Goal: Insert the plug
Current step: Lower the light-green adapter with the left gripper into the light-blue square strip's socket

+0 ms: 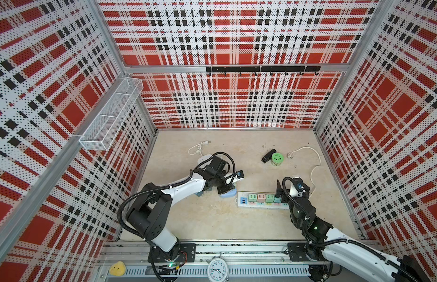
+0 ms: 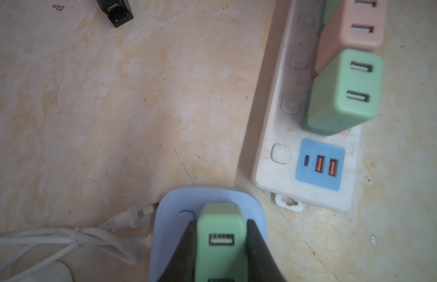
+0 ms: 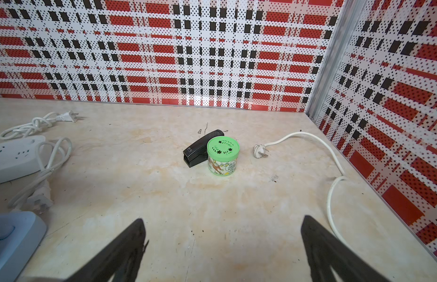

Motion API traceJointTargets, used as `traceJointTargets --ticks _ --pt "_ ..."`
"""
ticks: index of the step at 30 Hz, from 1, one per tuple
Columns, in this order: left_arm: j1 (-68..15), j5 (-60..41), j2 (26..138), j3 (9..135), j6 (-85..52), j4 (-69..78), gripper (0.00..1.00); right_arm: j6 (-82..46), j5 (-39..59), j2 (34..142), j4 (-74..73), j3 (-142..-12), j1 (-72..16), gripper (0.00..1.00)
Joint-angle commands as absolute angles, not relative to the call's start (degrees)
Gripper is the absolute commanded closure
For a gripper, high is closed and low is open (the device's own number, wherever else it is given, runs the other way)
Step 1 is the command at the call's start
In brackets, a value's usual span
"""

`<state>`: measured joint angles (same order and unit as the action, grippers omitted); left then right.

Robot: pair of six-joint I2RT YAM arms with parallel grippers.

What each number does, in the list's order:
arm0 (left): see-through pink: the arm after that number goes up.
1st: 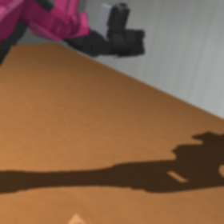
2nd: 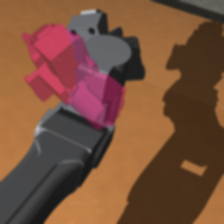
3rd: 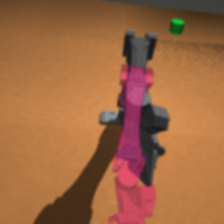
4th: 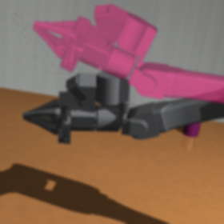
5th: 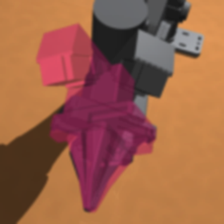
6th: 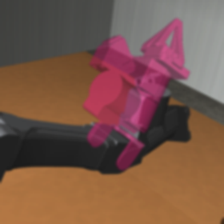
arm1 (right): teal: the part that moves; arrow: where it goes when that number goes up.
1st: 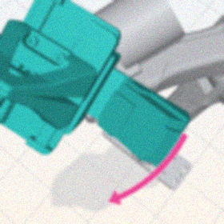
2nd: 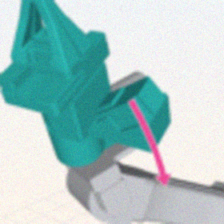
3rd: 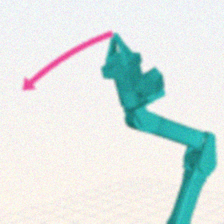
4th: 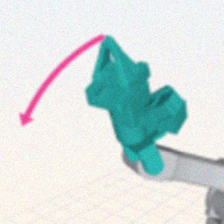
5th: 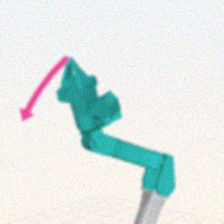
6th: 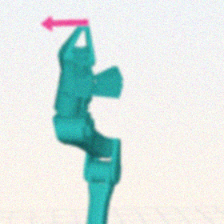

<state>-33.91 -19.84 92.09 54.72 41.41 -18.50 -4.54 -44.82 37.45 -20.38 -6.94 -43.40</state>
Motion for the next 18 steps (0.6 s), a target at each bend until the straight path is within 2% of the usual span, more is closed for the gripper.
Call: traceJointTargets --ticks 1,18 --pt "-32.5 -17.8 95.7 52.9 41.8 -20.0 1.0 -4.8 -44.6 36.9 -22.6 -7.1 -43.2 0.0" --pt "-32.1 -14.2 96.1 49.1 39.5 -16.3 1.0 -4.8 -44.6 37.3 -23.0 -7.2 -43.2 0.0"
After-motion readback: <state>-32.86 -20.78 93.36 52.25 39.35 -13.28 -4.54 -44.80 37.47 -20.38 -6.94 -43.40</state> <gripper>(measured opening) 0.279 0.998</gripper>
